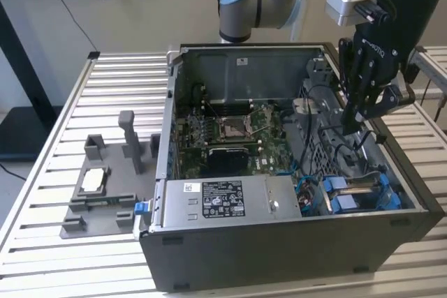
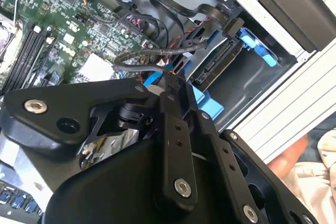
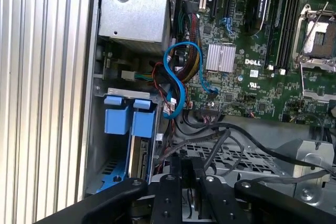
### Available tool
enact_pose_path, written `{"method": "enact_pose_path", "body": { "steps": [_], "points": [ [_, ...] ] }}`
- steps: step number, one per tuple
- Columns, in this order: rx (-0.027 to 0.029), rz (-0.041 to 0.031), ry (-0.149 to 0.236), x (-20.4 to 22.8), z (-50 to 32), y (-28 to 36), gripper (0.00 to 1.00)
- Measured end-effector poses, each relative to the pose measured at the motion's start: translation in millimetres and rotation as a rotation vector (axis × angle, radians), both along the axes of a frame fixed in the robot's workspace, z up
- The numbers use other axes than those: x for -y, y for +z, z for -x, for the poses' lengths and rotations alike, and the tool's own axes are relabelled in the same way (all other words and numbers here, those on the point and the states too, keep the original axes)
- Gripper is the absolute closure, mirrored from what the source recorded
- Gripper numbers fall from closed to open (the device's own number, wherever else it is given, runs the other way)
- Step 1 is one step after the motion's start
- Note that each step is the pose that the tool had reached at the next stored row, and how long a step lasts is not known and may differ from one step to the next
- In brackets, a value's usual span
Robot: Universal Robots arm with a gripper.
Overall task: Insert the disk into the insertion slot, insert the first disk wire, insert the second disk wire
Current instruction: 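Insert the first disk wire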
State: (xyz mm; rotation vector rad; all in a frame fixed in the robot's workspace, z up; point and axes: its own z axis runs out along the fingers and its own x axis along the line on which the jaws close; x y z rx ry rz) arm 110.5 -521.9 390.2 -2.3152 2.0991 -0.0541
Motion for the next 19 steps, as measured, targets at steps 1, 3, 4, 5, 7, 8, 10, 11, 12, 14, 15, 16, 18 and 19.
{"method": "enact_pose_path", "body": {
  "steps": [1, 3, 4, 5, 7, 8, 10, 11, 12, 14, 15, 16, 18, 19],
  "points": [
    [0.0000, 0.0000, 0.000, 0.0, 0.0, 0.0, 0.81],
    [0.0000, 0.0000, 0.000, 0.0, 0.1, -0.1, 0.81],
    [0.0000, 0.0000, 0.000, 0.0, 0.2, -0.1, 0.81],
    [0.0000, 0.0000, 0.000, 0.0, 0.2, -0.1, 0.81],
    [0.0000, 0.0000, 0.000, 0.0, 0.2, -0.1, 0.81],
    [-0.0002, 0.0001, 0.000, 0.2, 0.1, 0.0, 0.81],
    [-0.0030, 0.0000, 0.000, 1.3, -0.4, -0.1, 0.81],
    [-0.0054, 0.0001, 0.000, 2.1, -0.8, -0.2, 0.81],
    [-0.0076, 0.0001, 0.000, 2.7, -1.2, -0.4, 0.81],
    [-0.0110, 0.0001, 0.000, 4.0, -2.0, -1.2, 0.81],
    [-0.0118, 0.0000, 0.000, 4.5, -2.5, -1.6, 0.81],
    [-0.0124, 0.0000, 0.000, 5.1, -3.0, -2.0, 0.81],
    [-0.0131, 0.0000, 0.000, 6.4, -3.7, -2.8, 0.81],
    [-0.0134, 0.0000, 0.000, 7.1, -4.1, -3.2, 0.81]
  ]
}}
